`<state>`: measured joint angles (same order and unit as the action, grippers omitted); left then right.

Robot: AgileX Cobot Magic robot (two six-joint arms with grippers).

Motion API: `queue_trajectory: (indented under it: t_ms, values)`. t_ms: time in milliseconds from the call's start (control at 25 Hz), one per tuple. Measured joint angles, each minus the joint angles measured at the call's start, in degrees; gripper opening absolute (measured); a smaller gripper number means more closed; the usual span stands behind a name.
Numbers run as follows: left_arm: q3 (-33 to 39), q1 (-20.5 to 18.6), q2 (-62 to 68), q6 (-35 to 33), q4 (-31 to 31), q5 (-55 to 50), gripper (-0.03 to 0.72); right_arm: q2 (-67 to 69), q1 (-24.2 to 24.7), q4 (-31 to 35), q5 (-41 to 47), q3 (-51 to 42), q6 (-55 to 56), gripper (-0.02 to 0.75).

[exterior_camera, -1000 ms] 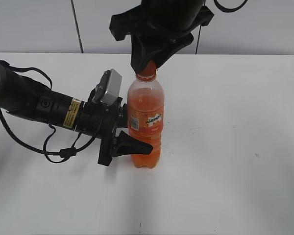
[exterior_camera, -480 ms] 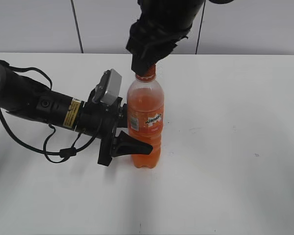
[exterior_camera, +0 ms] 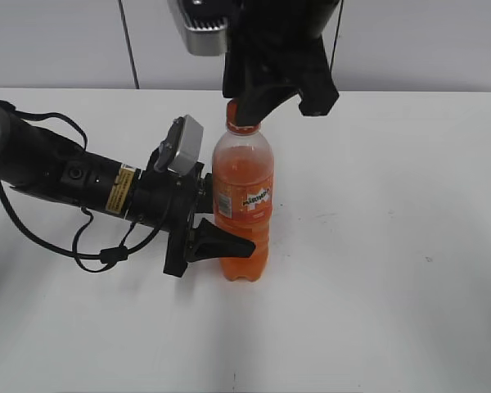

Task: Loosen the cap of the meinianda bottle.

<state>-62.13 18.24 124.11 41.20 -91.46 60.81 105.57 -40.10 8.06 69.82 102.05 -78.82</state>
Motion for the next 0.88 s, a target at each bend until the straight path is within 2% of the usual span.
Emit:
queue_trajectory:
  t_ms: [640, 720, 880]
  values:
    - [0.0, 0.0, 0.0, 0.0, 0.1, 0.0, 0.404, -0.1, 0.0, 0.9, 0.0, 0.0, -3.5, 0.251]
    - [0.0, 0.0, 0.0, 0.0, -0.1, 0.1, 0.404, -0.1, 0.0, 1.7, 0.1, 0.0, -3.5, 0.275]
    - [0.0, 0.0, 0.0, -0.1, -0.1, 0.1, 0.404, -0.7, 0.0, 4.0, 0.1, 0.0, -3.0, 0.391]
